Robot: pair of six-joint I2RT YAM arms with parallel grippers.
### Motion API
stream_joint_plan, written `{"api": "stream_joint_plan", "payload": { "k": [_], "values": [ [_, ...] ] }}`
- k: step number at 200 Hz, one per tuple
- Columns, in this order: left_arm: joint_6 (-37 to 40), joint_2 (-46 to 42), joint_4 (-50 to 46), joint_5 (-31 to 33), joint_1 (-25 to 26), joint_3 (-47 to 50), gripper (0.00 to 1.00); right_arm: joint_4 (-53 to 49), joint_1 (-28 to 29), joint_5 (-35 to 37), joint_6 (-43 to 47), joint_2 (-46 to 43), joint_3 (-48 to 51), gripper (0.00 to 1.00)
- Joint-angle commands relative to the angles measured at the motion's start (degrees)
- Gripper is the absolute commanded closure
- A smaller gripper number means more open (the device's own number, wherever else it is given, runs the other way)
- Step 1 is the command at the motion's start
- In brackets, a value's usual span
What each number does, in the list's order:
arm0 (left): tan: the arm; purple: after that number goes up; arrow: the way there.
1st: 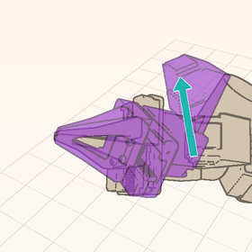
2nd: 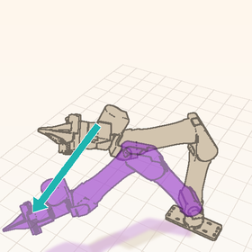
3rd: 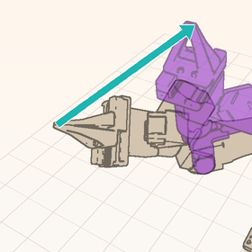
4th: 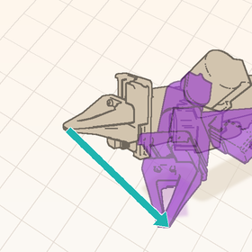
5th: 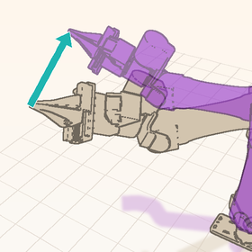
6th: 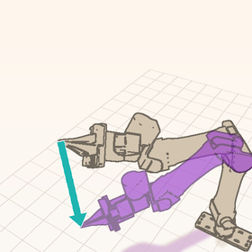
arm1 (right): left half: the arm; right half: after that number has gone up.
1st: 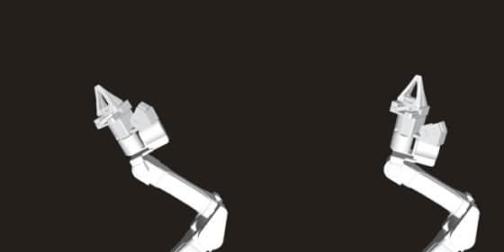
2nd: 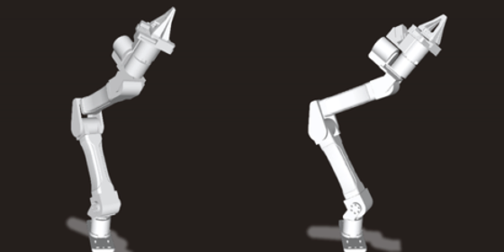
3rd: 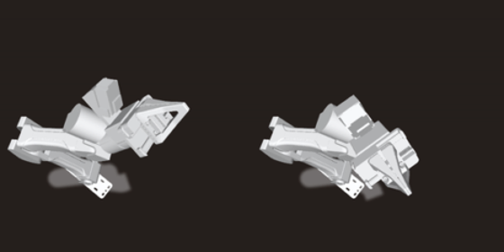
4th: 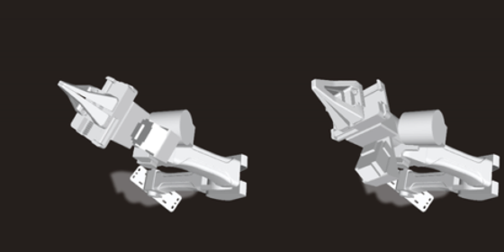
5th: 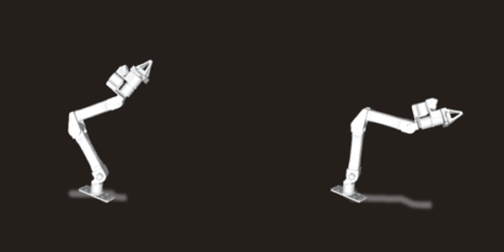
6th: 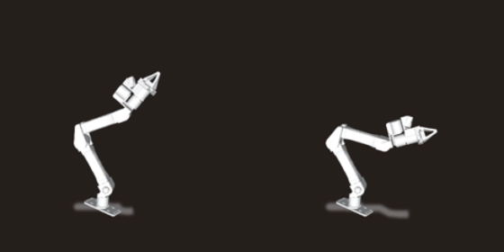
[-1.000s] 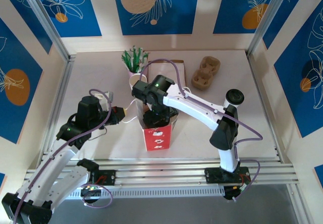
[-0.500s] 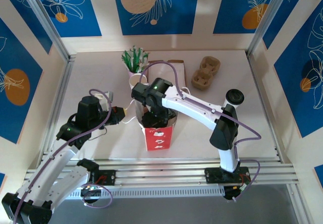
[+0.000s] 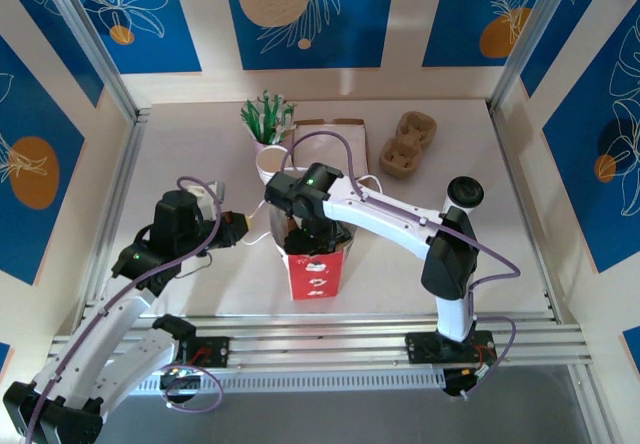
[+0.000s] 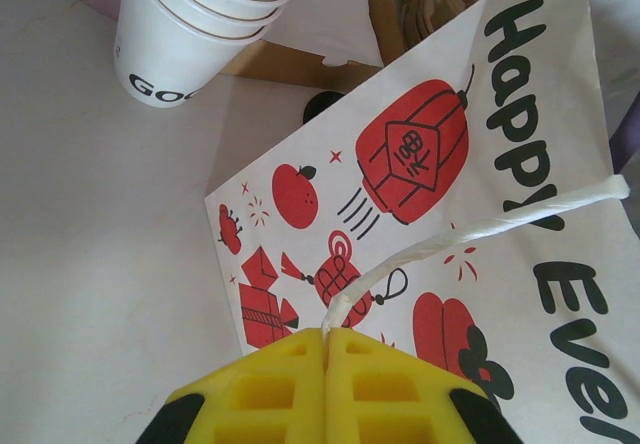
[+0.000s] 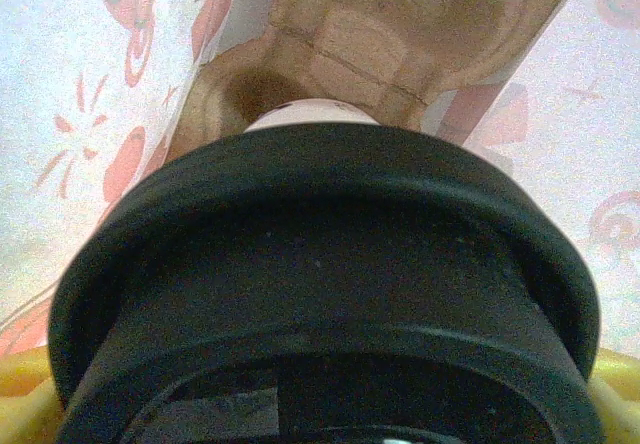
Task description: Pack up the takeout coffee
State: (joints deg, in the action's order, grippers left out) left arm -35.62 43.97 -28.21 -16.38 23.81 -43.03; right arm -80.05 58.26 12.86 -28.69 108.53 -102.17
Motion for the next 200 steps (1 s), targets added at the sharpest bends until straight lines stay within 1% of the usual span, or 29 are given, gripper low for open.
{"api": "stream_joint_plan", "payload": {
  "k": [1,200],
  "values": [
    [0.5,-0.3,-0.7,0.7,1.0,0.1,1.00,0.5,0.0,-2.1,-1.0,-2.0,1.3,0.16],
    [0.4,-0.2,-0.5,0.6,1.1,0.6,1.00,6.5,-0.6,-4.3,-1.9,-3.1,9.7,0.16]
  ]
}}
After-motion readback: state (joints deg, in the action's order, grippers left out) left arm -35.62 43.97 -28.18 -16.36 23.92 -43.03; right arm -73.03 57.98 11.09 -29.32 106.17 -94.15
